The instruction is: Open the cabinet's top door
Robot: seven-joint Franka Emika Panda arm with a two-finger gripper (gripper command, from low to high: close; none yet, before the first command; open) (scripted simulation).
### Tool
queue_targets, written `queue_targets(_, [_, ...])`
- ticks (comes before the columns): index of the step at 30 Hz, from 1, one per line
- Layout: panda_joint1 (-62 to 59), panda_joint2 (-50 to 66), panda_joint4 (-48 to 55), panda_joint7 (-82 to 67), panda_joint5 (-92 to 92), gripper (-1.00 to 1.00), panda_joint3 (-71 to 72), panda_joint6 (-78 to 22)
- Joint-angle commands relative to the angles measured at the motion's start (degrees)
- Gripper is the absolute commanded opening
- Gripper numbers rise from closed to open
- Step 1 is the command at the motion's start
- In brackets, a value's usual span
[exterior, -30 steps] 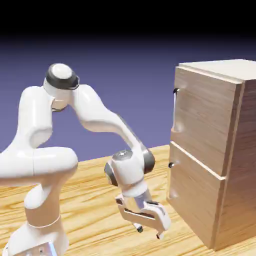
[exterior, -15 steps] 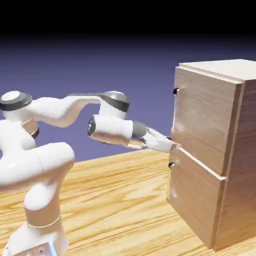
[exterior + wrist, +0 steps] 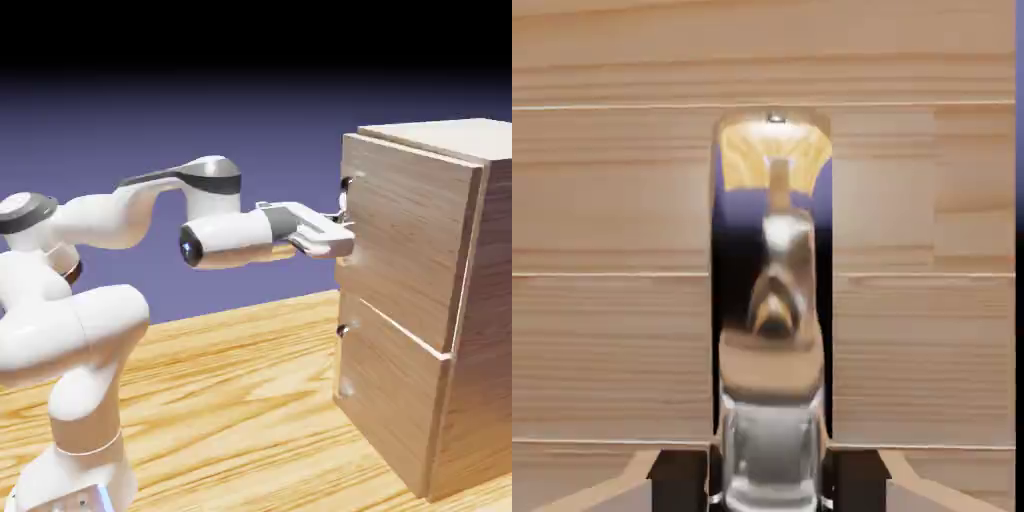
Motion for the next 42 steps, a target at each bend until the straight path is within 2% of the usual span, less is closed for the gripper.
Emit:
queue_targets(1, [0.1, -0.2, -1.3, -0.6, -0.7, -1.0, -1.1, -2.6])
queue_targets(11, [-4.8, -3.3, -9.3, -6.7, -10.6, -1.0, -12.7, -27.5])
queue_targets(22, [-20.4, -13.4, -9.0, -16.6, -26.7, -1.0, -23.3, -54.9])
queue_targets(32, [-40.1, -31.4, 1.8, -34.4, -49.5, -1.0, -24.5, -76.9])
queue_targets(37, [-48.0, -41.6, 10.2, -44.2, -61.8, -1.0, -21.2, -81.7])
queue_targets(42, [-53.6, -52.0, 18.9, -51.5, -72.8, -1.0, -16.9, -82.4])
